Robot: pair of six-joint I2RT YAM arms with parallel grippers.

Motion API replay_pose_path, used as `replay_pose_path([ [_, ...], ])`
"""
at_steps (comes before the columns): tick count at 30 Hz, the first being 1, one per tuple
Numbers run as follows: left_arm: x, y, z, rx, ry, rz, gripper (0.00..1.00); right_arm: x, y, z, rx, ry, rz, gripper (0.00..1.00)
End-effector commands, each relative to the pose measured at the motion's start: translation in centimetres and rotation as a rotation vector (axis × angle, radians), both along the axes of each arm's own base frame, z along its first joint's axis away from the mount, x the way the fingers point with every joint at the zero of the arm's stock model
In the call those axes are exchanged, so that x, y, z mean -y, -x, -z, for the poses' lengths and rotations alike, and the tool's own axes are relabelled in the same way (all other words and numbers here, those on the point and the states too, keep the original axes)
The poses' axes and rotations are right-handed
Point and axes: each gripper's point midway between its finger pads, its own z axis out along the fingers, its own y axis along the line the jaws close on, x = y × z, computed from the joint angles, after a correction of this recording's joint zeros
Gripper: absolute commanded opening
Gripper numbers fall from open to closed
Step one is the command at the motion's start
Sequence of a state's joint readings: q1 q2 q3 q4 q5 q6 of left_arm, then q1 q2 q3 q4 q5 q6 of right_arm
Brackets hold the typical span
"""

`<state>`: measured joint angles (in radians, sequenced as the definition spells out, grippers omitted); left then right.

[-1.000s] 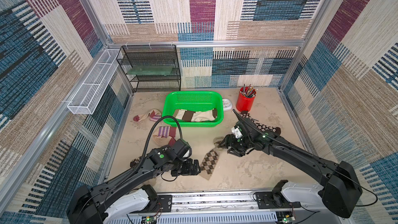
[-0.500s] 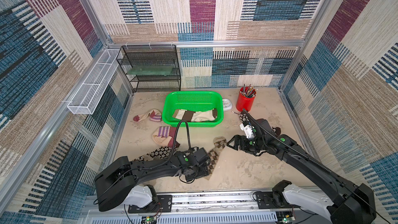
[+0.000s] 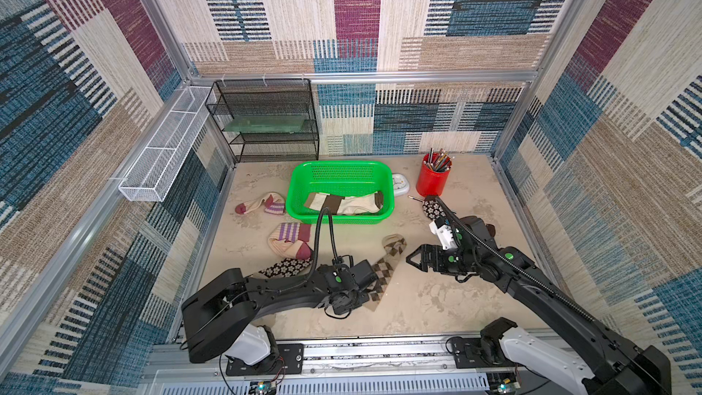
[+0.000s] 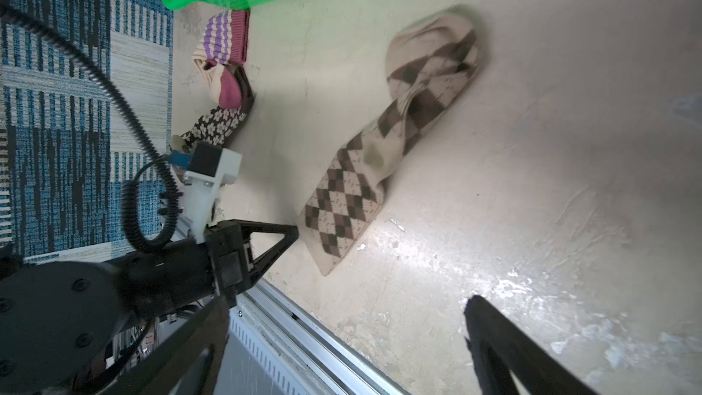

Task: Place the socks together as a pair
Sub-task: Flatten out the sock at the center of the board.

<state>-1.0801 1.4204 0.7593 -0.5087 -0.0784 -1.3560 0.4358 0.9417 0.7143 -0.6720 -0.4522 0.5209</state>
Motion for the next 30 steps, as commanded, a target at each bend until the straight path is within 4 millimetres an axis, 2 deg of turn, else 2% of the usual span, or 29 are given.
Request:
replay_pose_path([
  [1,-3.0,0.4,-2.4,0.041,-0.093,0.053,0.03,0.6,-0.4,0.2,0.025,0.005,-0.003,0.98],
  [5,-5.2,1.0,-5.2,0.088,-0.08,0.064,0.02,0.6,-1.1,0.6,0.04,-0.024,0.003,0.99],
  [8,-7.4,2.1,-5.8,0.08,-0.1,0.061,0.01,0.1,-1.7,0.9,0.049,-0.038,-0.013,0.98],
  [11,-9.3,3.0,-5.5,0.068,-0.127,0.054,0.01,-0.5,-2.2,1.8,0.038,-0.018,-0.032,0.98],
  [17,-11.7,3.7,-4.9,0.054,-0.146,0.008,0.02,-2.7,-2.6,3.9,0.012,0.068,-0.099,0.95],
  [22,-13.6,4.5,-2.8,0.002,-0.153,-0.058,0.02,-5.3,-2.7,4.8,0.043,0.122,-0.156,0.91],
  [24,-13.9,4.6,-2.3,-0.005,-0.153,-0.071,0.02,-6.0,-3.0,4.8,0.079,0.165,-0.163,0.83],
  [25,-13.9,4.4,-2.3,-0.003,-0.149,-0.074,0.02,-6.4,-3.2,4.5,0.102,0.168,-0.162,0.76],
  [28,-13.5,3.9,-2.2,0.006,-0.137,-0.071,0.03,-7.8,-3.6,3.4,0.151,0.108,-0.161,0.46],
  [30,-13.2,3.4,-2.1,0.009,-0.129,-0.068,0.1,-9.0,-3.5,3.2,0.164,0.079,-0.192,0.35],
])
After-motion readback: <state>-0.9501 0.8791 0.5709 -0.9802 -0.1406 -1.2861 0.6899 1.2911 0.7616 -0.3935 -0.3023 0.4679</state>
